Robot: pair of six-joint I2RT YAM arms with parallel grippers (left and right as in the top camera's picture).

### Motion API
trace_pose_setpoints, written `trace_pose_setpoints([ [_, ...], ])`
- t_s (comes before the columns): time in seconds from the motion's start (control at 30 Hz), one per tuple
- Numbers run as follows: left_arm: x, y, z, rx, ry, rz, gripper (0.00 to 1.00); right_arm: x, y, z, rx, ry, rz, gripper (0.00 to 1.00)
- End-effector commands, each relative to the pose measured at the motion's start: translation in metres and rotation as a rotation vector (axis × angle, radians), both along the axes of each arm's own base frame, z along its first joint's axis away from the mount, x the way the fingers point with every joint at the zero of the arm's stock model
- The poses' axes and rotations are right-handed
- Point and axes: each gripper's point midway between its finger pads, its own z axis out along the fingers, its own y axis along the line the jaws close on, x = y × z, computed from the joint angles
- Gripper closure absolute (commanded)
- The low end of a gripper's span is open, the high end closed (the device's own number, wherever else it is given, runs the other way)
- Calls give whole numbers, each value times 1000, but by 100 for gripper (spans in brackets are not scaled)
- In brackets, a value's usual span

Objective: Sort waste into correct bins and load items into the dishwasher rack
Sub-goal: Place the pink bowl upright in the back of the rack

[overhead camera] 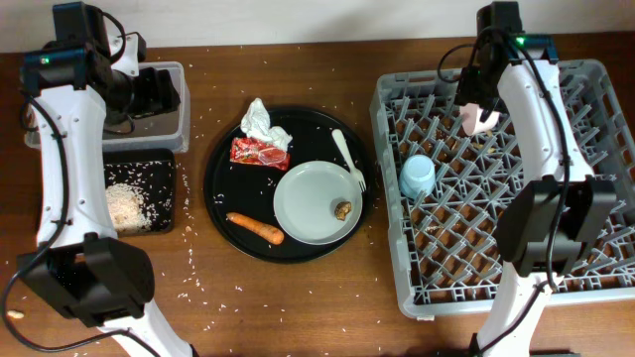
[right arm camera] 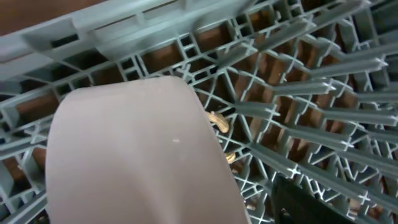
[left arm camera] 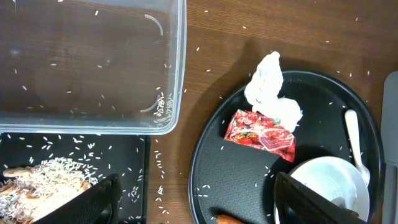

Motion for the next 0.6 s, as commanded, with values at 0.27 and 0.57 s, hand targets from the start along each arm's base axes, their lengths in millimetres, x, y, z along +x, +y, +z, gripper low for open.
trace_pose_setpoints([
  [0.27,0,-3,6,-2,-17,-24,23,-1,2,-37,26,87,34,28],
  [0.57,0,-3,6,-2,-18,-24,23,-7,3,-38,0,129,98,25],
])
